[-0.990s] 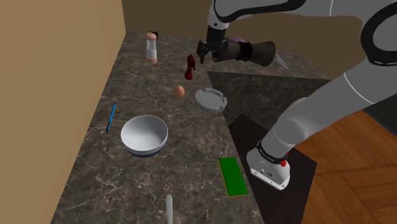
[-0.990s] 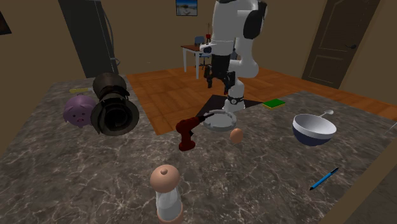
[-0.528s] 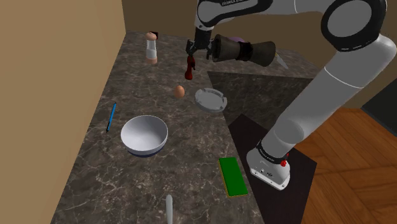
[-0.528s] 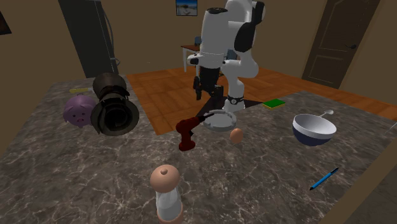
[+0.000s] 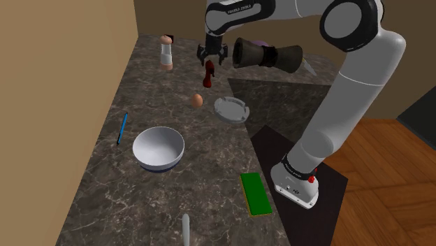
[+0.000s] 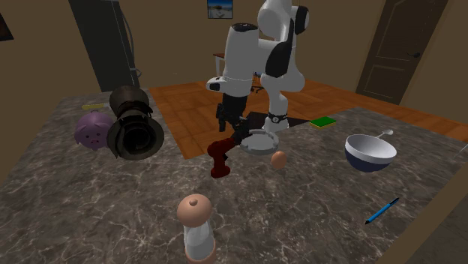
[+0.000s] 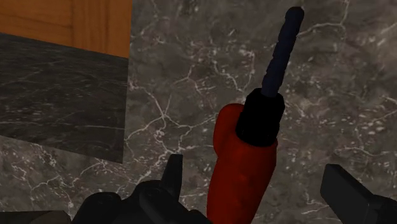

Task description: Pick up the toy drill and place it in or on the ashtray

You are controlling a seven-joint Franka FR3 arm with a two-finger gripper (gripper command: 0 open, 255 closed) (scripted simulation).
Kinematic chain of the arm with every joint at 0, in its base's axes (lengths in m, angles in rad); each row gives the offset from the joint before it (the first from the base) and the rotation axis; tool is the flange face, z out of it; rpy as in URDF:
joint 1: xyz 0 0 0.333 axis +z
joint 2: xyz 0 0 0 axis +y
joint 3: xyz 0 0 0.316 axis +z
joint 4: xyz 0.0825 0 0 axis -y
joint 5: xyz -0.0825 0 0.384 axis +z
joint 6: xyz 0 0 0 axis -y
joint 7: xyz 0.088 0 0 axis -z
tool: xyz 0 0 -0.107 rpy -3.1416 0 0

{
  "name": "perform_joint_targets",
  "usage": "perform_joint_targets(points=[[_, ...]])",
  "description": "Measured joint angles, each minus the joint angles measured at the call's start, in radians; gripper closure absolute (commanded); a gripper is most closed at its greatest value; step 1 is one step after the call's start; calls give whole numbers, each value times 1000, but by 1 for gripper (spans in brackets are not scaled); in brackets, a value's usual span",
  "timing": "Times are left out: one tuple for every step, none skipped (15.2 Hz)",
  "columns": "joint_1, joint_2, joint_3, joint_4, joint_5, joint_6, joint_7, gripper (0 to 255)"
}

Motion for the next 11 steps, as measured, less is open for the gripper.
perform_joint_targets(points=[[-1,6,-1,-5,-1,11,1,0],[-1,13,-1,-9,-3,22,2,0],[-2,17,-3,-17,-3,35,2,0],[-4,25,-4,-21,-5,47,2,0],[-4,28,-4,-26,-5,55,3,0],[-4,30,-4,-28,-6,58,3,0],[-4,31,-4,-30,-6,61,4,0],[-4,32,-4,-30,-6,62,4,0],[-4,32,-4,-30,-6,63,4,0],[-4,32,-4,-30,-6,64,4,0],[-4,32,-4,-30,-6,64,4,0]])
